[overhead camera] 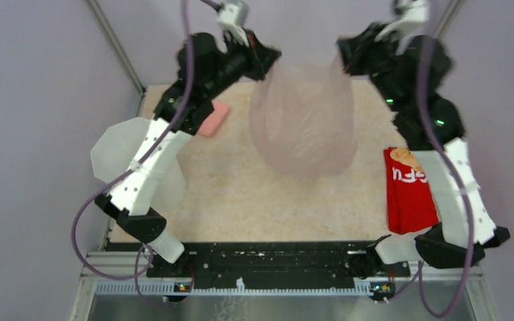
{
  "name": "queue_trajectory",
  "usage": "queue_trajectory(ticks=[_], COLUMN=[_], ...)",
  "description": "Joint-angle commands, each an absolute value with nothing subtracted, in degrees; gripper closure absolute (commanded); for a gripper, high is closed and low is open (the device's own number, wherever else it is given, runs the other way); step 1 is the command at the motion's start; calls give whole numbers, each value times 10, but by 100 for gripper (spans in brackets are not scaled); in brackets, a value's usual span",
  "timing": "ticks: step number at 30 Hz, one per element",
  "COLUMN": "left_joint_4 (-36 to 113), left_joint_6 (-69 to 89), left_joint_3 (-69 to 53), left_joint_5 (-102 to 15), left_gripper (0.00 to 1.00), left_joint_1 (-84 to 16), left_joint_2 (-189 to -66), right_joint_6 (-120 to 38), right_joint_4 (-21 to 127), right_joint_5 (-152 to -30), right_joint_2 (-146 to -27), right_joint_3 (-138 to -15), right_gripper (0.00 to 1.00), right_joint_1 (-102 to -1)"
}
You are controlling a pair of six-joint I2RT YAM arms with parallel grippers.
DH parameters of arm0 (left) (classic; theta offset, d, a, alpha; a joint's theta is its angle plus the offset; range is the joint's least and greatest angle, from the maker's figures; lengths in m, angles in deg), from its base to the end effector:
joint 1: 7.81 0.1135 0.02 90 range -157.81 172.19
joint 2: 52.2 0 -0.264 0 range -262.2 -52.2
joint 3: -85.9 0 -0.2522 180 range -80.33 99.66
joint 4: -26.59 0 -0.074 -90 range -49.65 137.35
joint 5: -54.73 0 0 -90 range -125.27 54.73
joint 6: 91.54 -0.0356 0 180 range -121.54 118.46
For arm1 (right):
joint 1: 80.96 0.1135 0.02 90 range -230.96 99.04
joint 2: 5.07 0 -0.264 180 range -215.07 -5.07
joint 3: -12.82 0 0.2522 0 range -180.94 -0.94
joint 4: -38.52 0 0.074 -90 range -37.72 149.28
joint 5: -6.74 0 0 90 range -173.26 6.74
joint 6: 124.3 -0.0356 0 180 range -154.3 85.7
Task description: Put the trash bags into the trash bin
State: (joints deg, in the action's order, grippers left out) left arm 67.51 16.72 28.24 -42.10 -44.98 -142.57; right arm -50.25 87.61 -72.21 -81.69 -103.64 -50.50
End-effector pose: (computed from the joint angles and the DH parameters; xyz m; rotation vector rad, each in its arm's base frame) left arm 0.2713 -0.2110 0.4940 0.3849 1.7543 -0.8078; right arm 0.2276 0.1260 0.5144 -0.0779 1.7467 0.4289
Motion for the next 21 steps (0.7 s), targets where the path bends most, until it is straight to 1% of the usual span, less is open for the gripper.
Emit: queue_trajectory(ticks=[1,3,6,8,12,14,15,17,19,21], left_joint_4=[584,563,554,542,536,542,545,552,556,557], left_joint_6=[161,151,133,135,180,193,193,184,174,165], left_joint_3=[513,493,385,245,-13,-97,-122,-137,-99,-32], left_joint_5=[-462,-449,-418,-407,-392,-426,-444,-475,-484,-483], left_gripper=[100,100,100,100,100,100,100,100,100,100], left_joint_1=[-451,-451,-450,-449,-441,-439,-439,-440,-444,-447], left_joint_2=[-1414,-1400,-1367,-1336,-1309,-1295,-1277,-1228,-1177,-1150], right_joint_6=[-468,-475,-485,-511,-591,-616,-619,-611,-590,-562], right_joint_4=[779,750,716,703,647,648,660,695,739,782], right_joint_5=[-732,-754,-771,-784,-822,-830,-831,-821,-813,-802], right_joint_2=[-784,-770,-731,-711,-684,-680,-673,-643,-626,-639], right_joint_3=[-1265,-1250,-1129,-993,-677,-585,-565,-595,-692,-824], right_gripper=[100,100,100,100,100,100,100,100,100,100], right_joint_1=[-505,-505,-504,-505,-502,-501,-497,-491,-492,-491])
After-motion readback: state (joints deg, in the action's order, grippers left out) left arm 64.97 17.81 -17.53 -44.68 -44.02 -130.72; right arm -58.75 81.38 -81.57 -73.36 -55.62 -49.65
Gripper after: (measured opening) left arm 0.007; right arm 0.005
